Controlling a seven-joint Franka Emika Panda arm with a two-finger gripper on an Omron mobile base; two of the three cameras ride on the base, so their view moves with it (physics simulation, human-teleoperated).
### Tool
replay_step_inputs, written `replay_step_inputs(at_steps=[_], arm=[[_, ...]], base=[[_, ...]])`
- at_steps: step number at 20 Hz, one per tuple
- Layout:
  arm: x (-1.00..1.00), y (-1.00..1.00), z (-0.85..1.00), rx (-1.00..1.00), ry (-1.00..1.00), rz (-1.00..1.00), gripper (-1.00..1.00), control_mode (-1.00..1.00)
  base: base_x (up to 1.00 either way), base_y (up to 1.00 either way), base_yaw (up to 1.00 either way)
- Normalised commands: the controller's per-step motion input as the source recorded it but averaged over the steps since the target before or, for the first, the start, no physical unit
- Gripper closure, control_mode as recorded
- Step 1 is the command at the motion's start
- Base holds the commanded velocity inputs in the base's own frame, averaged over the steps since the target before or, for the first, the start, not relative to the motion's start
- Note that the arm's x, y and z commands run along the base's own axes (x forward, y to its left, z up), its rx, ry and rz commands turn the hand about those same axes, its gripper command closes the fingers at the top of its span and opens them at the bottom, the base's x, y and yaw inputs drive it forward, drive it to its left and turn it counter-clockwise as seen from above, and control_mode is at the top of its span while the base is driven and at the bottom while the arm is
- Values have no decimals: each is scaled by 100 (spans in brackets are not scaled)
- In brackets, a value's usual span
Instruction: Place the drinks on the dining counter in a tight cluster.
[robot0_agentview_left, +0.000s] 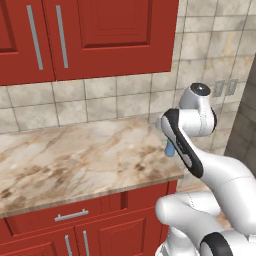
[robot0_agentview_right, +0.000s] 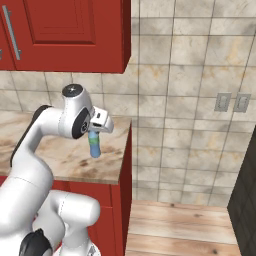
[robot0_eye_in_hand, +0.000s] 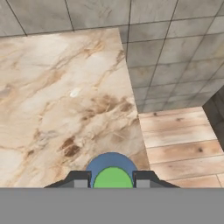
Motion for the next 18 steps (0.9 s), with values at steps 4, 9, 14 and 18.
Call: replay_step_inputs(at_steps=[4, 9, 14, 18], arm=[[0, 0, 0, 0, 0, 0, 100, -100], [0, 0, 0, 0, 0, 0, 100, -100], [0, 0, 0, 0, 0, 0, 100, 100], [0, 0, 0, 0, 0, 0, 100, 100]], base=[[0, 0, 0], [0, 0, 0], [-1, 0, 0], [-58, 52, 4]])
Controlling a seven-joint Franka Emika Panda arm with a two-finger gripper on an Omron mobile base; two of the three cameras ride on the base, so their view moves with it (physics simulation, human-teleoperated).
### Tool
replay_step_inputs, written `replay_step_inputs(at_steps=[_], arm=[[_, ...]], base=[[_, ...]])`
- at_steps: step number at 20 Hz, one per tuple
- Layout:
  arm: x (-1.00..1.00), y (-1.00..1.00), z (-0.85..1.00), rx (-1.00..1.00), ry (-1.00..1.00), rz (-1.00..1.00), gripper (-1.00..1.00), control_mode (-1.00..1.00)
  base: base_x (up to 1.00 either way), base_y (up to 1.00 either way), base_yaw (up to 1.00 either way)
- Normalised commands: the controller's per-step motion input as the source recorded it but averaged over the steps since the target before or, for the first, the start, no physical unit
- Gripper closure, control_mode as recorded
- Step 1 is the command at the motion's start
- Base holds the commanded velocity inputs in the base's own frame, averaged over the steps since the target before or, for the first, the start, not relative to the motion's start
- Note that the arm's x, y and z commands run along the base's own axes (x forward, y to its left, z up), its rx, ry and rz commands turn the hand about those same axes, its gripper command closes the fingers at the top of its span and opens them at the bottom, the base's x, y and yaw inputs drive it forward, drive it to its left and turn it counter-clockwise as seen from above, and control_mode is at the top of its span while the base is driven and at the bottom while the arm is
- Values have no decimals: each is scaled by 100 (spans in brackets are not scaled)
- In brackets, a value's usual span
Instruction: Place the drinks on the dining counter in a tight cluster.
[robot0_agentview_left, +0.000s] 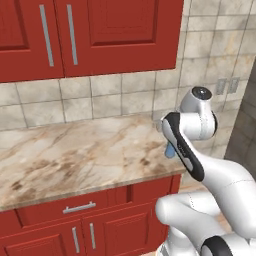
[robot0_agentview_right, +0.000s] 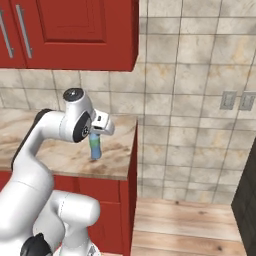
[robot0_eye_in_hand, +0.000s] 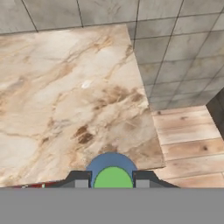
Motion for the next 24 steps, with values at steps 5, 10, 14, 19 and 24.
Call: replay_step_inputs(at_steps=[5, 10, 14, 19, 24], arm=[[0, 0, 0, 0, 0, 0, 100, 100], [0, 0, 0, 0, 0, 0, 100, 100], [0, 0, 0, 0, 0, 0, 100, 100], [0, 0, 0, 0, 0, 0, 100, 100], [0, 0, 0, 0, 0, 0, 100, 100]], base=[[-55, 87, 14], [-26, 98, 56], [-4, 72, 82], [-26, 28, 88], [-95, 2, 59]])
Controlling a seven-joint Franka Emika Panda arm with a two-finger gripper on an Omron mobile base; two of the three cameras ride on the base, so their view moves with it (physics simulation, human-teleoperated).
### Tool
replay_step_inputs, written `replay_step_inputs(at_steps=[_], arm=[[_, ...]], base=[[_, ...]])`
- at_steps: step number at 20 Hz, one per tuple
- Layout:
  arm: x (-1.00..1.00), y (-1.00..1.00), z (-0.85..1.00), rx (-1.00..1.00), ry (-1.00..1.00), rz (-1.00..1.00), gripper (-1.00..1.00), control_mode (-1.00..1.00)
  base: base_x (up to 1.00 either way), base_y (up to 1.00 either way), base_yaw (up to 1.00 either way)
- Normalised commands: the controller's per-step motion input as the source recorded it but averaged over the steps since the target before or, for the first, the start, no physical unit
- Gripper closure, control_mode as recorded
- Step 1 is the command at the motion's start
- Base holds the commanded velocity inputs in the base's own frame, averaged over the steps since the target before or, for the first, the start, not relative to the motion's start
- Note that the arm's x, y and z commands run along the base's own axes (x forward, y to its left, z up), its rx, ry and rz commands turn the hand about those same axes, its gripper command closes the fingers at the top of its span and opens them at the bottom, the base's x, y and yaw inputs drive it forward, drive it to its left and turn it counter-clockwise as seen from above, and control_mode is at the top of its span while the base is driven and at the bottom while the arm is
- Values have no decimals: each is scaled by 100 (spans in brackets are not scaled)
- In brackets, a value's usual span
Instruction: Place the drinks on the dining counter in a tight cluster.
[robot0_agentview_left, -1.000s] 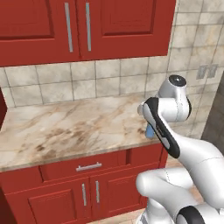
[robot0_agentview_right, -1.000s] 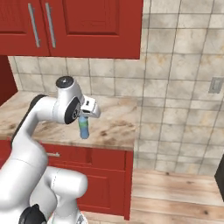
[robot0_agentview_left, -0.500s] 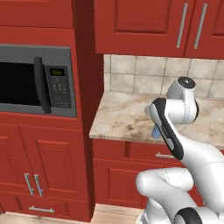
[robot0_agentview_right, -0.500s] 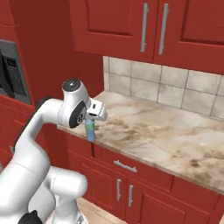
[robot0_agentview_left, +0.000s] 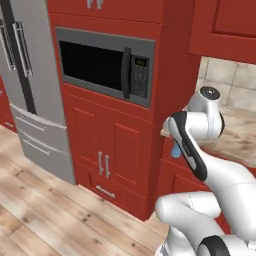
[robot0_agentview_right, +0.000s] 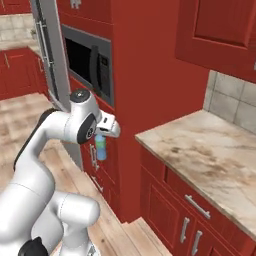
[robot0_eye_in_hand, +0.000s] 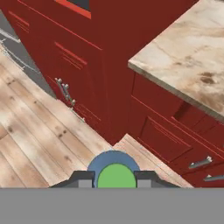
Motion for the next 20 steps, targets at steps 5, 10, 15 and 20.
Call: replay_step_inputs(at_steps=[5, 10, 15, 20], arm=[[0, 0, 0, 0, 0, 0, 100, 100], [0, 0, 0, 0, 0, 0, 100, 100], [0, 0, 0, 0, 0, 0, 100, 100], [0, 0, 0, 0, 0, 0, 100, 100]], base=[[-100, 13, 38], [-100, 44, 27], [-95, 80, 29], [-82, 100, 30]])
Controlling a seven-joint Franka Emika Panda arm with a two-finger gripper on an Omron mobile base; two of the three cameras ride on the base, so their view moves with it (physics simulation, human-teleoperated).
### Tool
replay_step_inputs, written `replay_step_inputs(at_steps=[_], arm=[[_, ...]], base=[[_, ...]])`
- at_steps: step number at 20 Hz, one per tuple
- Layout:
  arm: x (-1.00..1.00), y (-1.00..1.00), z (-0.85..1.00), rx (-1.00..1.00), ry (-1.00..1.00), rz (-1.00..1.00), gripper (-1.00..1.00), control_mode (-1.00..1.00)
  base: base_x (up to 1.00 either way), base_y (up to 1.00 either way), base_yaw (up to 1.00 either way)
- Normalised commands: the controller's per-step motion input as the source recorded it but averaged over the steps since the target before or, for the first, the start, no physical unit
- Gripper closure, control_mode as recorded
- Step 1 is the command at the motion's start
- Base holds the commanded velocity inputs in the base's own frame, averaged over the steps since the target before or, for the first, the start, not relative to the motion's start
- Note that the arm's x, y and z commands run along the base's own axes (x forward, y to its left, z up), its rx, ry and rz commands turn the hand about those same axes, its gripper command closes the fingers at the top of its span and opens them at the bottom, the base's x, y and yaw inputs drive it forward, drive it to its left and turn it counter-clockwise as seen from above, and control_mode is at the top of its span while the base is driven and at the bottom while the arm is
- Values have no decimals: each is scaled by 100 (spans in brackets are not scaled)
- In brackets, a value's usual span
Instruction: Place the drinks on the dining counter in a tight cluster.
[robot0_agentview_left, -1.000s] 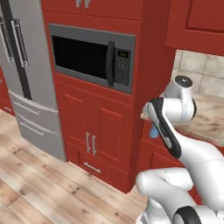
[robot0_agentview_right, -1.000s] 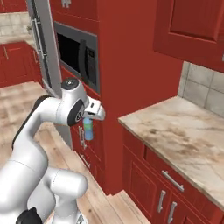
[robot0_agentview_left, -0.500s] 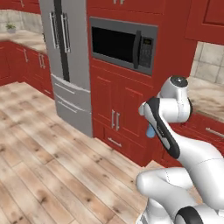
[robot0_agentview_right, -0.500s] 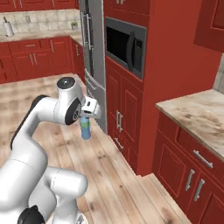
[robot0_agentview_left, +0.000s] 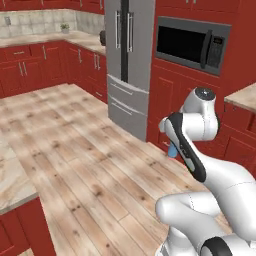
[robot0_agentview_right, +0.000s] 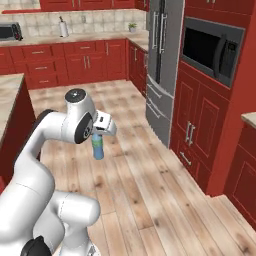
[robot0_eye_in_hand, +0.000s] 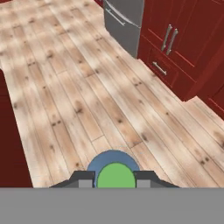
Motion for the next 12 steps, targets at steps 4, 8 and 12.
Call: replay_step_inputs(at_steps=[4, 8, 12], arm=[[0, 0, 0, 0, 0, 0, 100, 100], [0, 0, 0, 0, 0, 0, 100, 100], [0, 0, 0, 0, 0, 0, 100, 100]], base=[[-22, 100, 26], [0, 100, 24], [13, 100, 24]])
